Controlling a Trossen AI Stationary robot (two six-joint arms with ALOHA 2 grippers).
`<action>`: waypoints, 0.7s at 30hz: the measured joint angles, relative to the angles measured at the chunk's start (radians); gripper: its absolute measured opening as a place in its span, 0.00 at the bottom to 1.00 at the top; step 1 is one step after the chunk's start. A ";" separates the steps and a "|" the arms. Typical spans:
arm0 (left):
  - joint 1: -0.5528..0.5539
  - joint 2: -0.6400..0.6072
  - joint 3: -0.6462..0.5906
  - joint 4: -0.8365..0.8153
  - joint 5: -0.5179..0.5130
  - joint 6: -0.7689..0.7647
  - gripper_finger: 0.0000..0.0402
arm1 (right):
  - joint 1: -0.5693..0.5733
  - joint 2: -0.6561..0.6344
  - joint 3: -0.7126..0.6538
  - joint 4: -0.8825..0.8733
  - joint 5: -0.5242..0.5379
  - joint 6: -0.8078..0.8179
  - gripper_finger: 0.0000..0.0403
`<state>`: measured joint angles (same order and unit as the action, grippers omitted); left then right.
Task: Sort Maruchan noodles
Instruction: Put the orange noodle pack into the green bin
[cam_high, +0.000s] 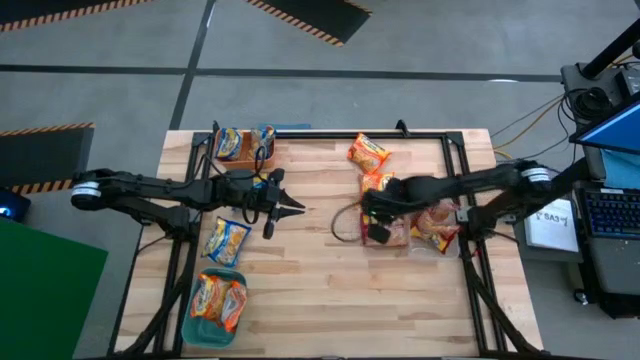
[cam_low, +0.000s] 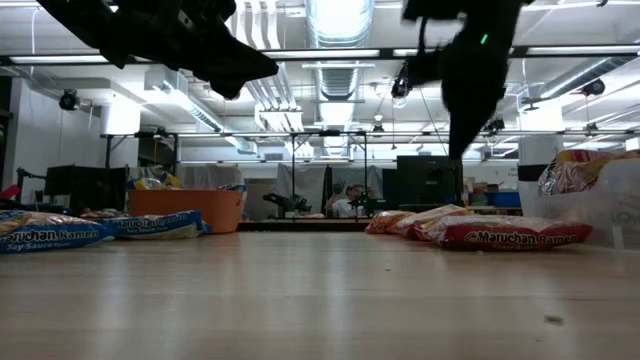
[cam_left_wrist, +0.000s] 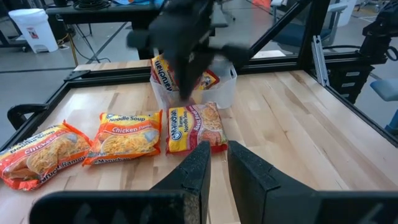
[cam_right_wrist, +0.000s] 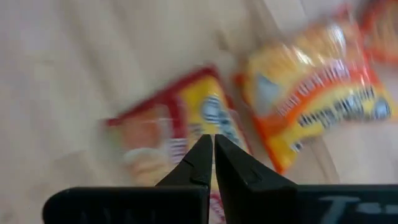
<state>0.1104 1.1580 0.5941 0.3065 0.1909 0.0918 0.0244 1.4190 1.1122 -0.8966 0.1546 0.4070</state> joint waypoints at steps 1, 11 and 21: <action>0.000 0.000 0.000 0.000 0.000 0.000 0.09 | -0.027 0.030 0.002 -0.013 0.000 0.022 0.02; 0.000 0.000 0.000 -0.001 0.000 0.000 0.09 | -0.293 0.234 0.044 -0.123 0.005 -0.074 0.02; 0.000 0.000 0.000 -0.003 0.000 0.003 0.09 | -0.358 0.253 0.043 0.030 -0.001 -0.147 0.02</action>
<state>0.1101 1.1580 0.5941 0.3031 0.1905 0.0952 -0.3340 1.6722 1.1553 -0.8664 0.1535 0.2597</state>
